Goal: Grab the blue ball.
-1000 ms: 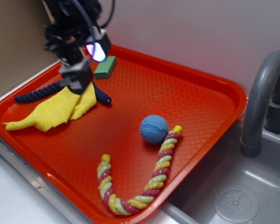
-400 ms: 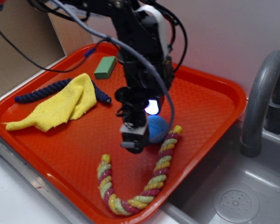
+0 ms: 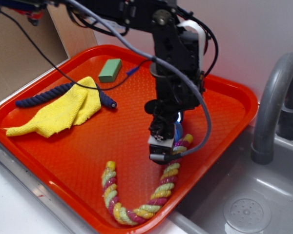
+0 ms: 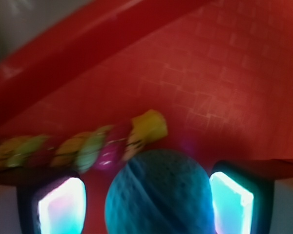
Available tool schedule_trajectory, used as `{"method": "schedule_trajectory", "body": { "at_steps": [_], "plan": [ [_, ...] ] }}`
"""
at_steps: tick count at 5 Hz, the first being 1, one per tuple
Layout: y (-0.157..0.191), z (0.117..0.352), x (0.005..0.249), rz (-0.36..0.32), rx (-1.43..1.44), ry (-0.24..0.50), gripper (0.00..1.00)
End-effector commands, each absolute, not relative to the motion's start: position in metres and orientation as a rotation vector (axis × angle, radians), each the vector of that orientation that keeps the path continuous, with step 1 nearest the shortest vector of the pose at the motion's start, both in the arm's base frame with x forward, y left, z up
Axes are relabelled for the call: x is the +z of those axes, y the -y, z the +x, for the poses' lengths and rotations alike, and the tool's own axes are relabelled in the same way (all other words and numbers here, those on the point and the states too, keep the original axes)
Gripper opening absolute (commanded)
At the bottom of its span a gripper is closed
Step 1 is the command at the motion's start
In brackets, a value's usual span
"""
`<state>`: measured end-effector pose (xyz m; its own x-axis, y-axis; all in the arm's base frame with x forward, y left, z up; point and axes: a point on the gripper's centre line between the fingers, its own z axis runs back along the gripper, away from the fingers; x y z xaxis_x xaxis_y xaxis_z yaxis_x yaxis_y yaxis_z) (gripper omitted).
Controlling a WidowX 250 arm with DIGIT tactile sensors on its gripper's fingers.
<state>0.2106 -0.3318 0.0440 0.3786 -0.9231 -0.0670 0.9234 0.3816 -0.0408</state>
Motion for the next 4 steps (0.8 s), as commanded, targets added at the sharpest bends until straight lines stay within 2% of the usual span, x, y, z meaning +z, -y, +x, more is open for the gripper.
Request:
{"method": "schedule_trajectory", "body": {
  "at_steps": [1,2,3,4],
  "plan": [
    [0.324,0.177,0.05,0.025,-1.219,-0.08,0.0],
    [0.317,0.179,0.064,0.017,-1.174,-0.062,0.0],
    [0.306,0.198,0.114,-0.059,-0.925,-0.016,0.0],
    [0.288,0.209,0.164,-0.095,-0.675,-0.002,0.0]
  ]
}}
